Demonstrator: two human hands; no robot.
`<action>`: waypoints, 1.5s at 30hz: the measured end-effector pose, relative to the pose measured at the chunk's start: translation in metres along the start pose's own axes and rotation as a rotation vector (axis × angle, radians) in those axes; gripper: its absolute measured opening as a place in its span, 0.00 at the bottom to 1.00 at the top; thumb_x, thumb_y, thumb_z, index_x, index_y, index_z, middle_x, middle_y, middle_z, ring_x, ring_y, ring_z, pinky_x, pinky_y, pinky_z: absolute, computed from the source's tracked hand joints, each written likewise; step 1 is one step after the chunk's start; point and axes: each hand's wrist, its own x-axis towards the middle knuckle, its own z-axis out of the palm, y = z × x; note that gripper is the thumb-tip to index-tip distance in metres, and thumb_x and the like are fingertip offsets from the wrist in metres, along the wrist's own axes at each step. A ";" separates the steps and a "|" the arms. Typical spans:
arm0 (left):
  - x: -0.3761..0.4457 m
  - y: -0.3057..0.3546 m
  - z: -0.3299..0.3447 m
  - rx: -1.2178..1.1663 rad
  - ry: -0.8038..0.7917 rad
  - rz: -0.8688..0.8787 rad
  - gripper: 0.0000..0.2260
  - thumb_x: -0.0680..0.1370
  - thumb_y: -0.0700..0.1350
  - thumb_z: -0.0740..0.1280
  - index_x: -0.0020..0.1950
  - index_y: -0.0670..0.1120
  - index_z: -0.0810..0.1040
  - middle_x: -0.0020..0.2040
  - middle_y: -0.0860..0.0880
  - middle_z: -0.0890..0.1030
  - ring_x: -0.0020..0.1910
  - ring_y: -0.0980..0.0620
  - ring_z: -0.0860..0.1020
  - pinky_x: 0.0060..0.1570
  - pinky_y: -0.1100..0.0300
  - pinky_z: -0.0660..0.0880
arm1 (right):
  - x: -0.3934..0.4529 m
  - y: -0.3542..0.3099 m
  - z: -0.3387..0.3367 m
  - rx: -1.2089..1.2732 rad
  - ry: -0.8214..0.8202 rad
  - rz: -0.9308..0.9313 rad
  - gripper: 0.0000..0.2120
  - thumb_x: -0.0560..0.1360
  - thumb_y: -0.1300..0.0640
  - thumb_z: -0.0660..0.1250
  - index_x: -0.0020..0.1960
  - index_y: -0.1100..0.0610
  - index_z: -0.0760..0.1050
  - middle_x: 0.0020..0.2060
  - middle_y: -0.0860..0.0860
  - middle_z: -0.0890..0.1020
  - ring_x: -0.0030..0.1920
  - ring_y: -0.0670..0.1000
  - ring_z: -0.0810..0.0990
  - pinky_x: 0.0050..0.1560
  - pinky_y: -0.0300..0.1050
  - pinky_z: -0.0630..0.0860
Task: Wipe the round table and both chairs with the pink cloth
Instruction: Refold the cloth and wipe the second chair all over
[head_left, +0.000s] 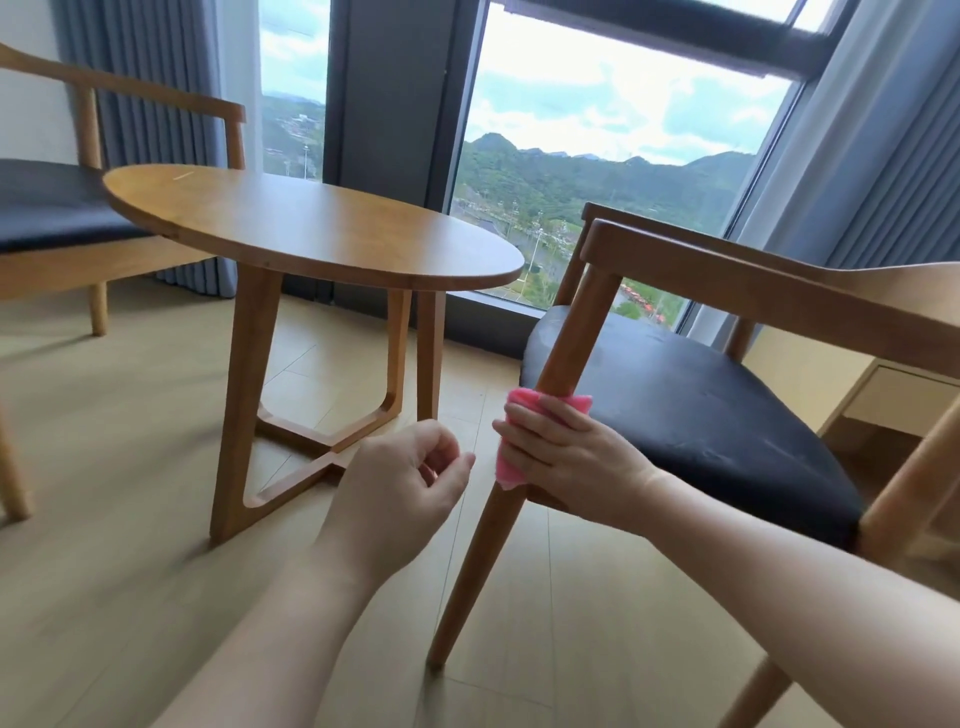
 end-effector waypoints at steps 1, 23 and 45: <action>0.001 0.000 0.000 -0.001 0.000 0.001 0.05 0.76 0.48 0.69 0.40 0.49 0.78 0.33 0.55 0.77 0.37 0.58 0.78 0.34 0.66 0.78 | 0.000 0.007 -0.001 -0.015 0.011 0.015 0.25 0.74 0.53 0.70 0.70 0.55 0.71 0.71 0.54 0.70 0.74 0.62 0.60 0.76 0.59 0.49; 0.004 -0.001 0.013 0.000 -0.037 0.022 0.06 0.75 0.47 0.70 0.39 0.49 0.78 0.32 0.56 0.77 0.35 0.58 0.78 0.34 0.63 0.79 | 0.022 0.055 -0.019 0.115 0.341 0.330 0.22 0.69 0.57 0.77 0.59 0.56 0.71 0.62 0.58 0.72 0.68 0.62 0.69 0.72 0.59 0.62; -0.009 0.002 0.050 0.100 -0.190 0.020 0.07 0.75 0.48 0.70 0.38 0.51 0.77 0.30 0.57 0.76 0.31 0.57 0.77 0.31 0.66 0.76 | -0.069 -0.045 0.029 0.016 -0.134 0.070 0.30 0.76 0.60 0.49 0.78 0.56 0.48 0.77 0.55 0.46 0.76 0.57 0.39 0.75 0.55 0.34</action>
